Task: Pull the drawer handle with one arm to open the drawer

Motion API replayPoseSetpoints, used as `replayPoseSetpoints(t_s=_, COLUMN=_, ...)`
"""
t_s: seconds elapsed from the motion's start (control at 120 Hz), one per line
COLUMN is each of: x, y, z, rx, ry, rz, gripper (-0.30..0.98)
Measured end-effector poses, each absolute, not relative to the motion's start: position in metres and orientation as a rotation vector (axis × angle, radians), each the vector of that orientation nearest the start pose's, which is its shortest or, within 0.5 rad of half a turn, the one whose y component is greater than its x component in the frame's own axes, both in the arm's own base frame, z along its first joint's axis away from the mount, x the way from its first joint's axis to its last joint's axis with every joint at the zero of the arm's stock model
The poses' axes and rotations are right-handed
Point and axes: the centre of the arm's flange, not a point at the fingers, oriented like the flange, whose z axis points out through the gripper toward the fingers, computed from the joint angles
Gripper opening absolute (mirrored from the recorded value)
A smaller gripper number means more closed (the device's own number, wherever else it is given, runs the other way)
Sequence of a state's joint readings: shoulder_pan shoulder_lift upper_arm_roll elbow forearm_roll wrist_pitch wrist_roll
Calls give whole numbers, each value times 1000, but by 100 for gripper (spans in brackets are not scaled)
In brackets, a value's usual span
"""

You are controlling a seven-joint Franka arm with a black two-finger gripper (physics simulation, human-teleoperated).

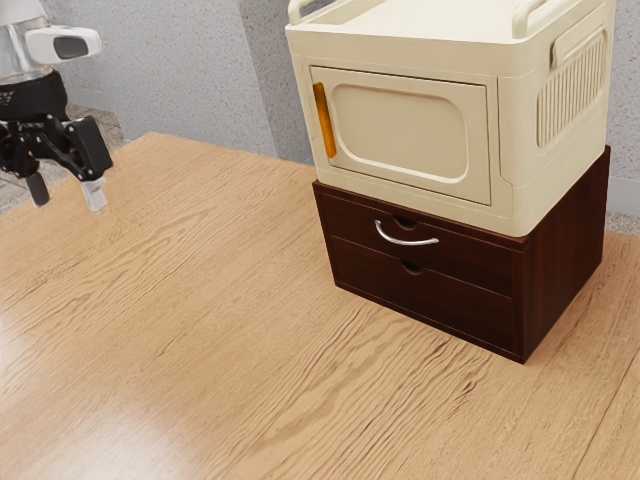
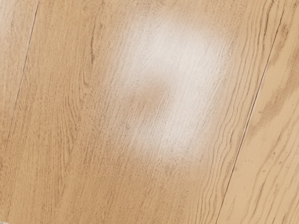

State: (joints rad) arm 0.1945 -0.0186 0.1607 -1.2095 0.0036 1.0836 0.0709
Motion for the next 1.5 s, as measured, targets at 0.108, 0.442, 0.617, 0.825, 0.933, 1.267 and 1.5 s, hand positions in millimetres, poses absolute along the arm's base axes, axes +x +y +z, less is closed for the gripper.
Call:
replayPoseSetpoints(t_s=0.108, x=445, y=196, z=755, rx=-3103, ry=-585, rz=92, gripper=69)
replayPoseSetpoints(t_s=0.442, x=464, y=168, z=728, rx=-3065, ry=-501, rz=-22, gripper=69)
replayPoseSetpoints(t_s=0.617, x=482, y=23, z=693, rx=-3072, ry=248, rz=-158, gripper=68)
replayPoseSetpoints(t_s=0.825, x=483, y=-1, z=669, rx=-2929, ry=810, rz=-229, gripper=69)
replayPoseSetpoints(t_s=0.933, x=489, y=-11, z=665, rx=-2809, ry=1083, rz=-253, gripper=69)
replayPoseSetpoints(t_s=1.267, x=516, y=-60, z=641, rx=-2386, ry=1687, rz=-347, gripper=69)
replayPoseSetpoints(t_s=1.5, x=535, y=-86, z=616, rx=-2223, ry=1905, rz=-421, gripper=69)
